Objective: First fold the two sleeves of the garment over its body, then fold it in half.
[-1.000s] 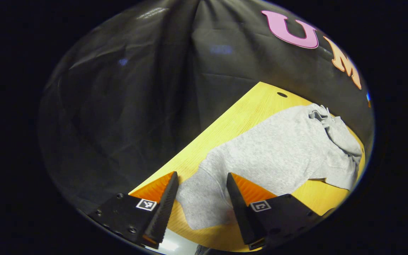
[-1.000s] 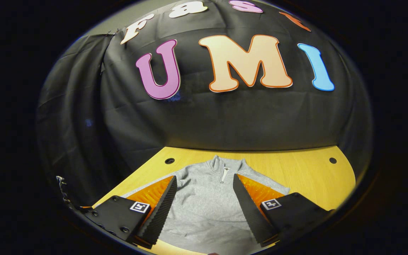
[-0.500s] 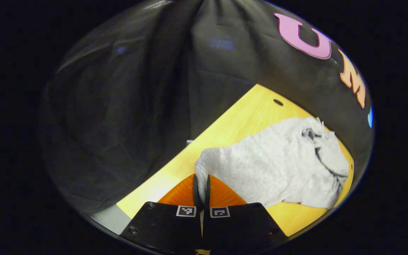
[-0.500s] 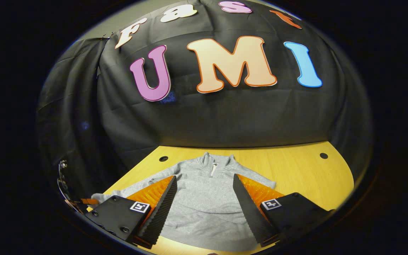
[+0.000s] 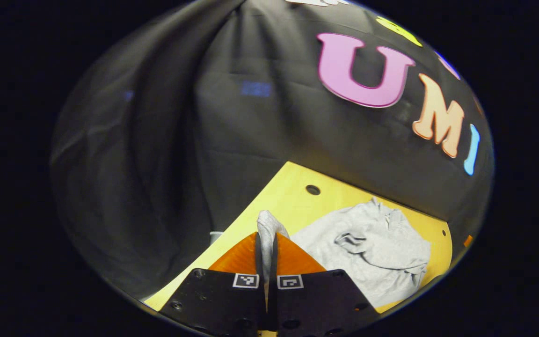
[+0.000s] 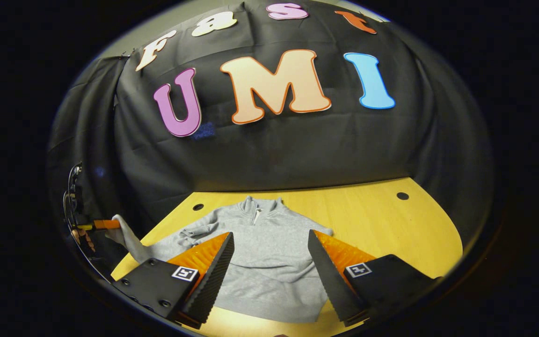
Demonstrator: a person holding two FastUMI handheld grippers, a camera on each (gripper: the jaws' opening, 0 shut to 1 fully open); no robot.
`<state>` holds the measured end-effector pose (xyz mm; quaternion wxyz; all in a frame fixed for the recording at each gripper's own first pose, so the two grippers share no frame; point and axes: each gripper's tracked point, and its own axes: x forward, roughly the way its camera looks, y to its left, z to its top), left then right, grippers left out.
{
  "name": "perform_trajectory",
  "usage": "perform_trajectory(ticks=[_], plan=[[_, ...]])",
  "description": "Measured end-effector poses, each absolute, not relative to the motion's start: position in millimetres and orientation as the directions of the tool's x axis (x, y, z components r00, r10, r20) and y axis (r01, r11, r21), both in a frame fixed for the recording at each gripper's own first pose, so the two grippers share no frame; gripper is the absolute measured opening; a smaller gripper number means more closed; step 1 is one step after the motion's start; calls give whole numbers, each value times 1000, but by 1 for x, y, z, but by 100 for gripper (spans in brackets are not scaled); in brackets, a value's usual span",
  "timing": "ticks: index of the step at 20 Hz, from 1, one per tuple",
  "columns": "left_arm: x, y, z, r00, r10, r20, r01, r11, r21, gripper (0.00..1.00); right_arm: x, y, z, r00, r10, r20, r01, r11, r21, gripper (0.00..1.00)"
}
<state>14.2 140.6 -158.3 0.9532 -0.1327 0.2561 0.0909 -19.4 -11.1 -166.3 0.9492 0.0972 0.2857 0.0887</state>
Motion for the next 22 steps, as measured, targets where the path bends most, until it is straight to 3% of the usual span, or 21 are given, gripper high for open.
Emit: perform_trajectory(ticks=[10,13,22], plan=[[99,-32,-114,886,-163,-434,69,972,-225,0,-56,-66,-174,828,145,-541,-36,978,207,95],[112,-91,-111,870,-242,-429,161,963,-216,0,-70,-85,-172,831,125,-542,-17,980,199,98],[113,-246,-126,775,-450,-444,362,892,-272,0,-96,-128,-184,821,74,-565,58,975,213,95]])
